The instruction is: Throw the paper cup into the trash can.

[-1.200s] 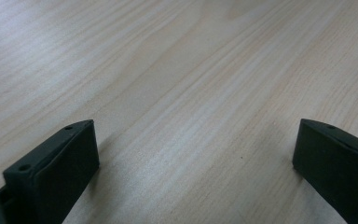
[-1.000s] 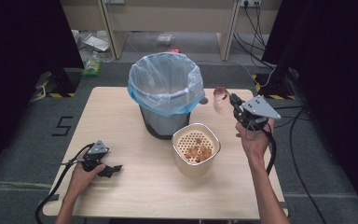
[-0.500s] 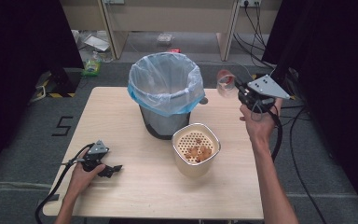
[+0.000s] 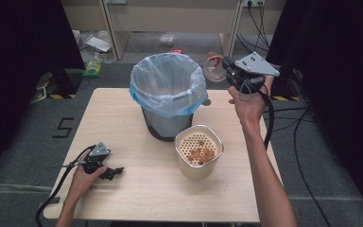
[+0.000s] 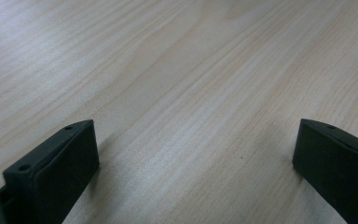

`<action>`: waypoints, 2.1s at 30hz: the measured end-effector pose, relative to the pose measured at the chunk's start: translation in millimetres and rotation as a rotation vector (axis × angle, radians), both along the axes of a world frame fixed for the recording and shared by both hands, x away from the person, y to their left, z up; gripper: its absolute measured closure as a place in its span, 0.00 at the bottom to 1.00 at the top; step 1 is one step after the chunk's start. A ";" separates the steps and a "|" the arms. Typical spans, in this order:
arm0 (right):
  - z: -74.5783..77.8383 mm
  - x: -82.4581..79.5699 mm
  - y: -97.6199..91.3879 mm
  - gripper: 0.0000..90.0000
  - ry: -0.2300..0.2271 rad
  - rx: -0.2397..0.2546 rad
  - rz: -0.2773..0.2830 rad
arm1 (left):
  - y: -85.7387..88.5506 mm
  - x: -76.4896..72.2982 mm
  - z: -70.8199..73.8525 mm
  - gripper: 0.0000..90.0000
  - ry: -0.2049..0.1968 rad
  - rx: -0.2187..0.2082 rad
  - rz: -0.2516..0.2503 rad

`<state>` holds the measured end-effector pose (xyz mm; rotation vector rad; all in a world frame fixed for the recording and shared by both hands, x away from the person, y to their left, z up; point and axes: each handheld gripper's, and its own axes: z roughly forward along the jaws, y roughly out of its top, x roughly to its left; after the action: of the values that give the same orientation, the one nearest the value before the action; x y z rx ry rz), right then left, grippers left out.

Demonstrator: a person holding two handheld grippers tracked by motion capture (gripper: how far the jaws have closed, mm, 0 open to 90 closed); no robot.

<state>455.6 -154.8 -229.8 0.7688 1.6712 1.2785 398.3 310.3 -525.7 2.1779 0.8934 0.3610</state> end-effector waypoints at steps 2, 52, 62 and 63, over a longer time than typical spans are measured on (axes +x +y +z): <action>0.7 1.3 4.4 0.97 0.002 -0.006 0.007 | 0.0 0.0 0.0 0.00 0.000 0.000 0.000; -36.0 8.9 -17.4 0.54 0.258 -0.028 -0.004 | 0.0 0.0 0.0 0.00 0.000 0.000 0.000; -71.4 -12.6 -48.4 0.49 0.313 -0.034 -0.031 | 0.0 -0.1 0.1 0.00 0.001 0.000 0.000; -80.8 -17.4 -53.5 0.48 0.321 -0.036 -0.040 | 0.0 -0.1 0.1 0.00 0.001 0.000 0.000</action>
<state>438.2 -208.3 -310.6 1.0223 1.9152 1.1374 398.3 310.3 -525.7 2.1786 0.8936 0.3599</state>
